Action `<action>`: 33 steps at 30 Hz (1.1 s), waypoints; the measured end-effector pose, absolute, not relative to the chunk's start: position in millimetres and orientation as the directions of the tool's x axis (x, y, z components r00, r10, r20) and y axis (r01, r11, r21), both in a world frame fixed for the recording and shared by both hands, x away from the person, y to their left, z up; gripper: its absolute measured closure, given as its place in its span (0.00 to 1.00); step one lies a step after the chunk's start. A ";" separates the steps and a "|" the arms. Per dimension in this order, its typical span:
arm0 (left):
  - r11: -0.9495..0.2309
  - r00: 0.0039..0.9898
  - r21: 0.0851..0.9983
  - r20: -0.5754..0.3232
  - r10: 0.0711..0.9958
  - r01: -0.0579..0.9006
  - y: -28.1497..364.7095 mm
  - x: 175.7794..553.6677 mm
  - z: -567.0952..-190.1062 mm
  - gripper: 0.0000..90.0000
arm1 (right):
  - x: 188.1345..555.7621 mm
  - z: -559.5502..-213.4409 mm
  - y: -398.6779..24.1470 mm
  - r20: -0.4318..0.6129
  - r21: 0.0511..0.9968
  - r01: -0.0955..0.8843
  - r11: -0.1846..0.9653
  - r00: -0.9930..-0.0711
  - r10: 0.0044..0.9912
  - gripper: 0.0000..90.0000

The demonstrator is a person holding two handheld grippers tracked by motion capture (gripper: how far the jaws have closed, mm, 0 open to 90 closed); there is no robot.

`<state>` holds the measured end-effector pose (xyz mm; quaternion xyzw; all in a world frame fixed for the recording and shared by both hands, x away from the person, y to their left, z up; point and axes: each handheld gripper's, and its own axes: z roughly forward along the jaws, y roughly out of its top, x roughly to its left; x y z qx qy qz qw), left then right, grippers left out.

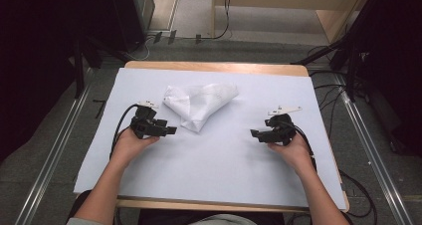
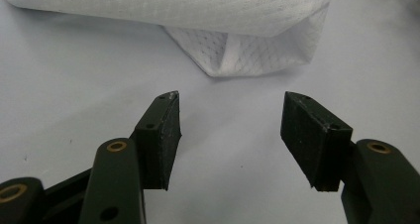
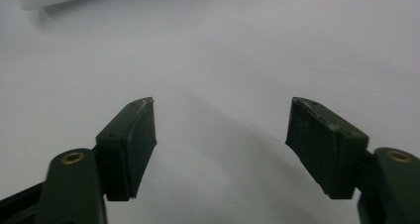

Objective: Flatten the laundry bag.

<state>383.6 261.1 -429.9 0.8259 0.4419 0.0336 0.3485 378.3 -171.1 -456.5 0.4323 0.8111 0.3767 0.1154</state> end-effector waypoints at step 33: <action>-0.320 0.565 0.616 -0.252 0.786 0.720 274.0 395.1 -428.8 0.46 | 373.9 -449.9 -160.2 0.173 0.704 0.611 0.362 -0.642 0.747 0.53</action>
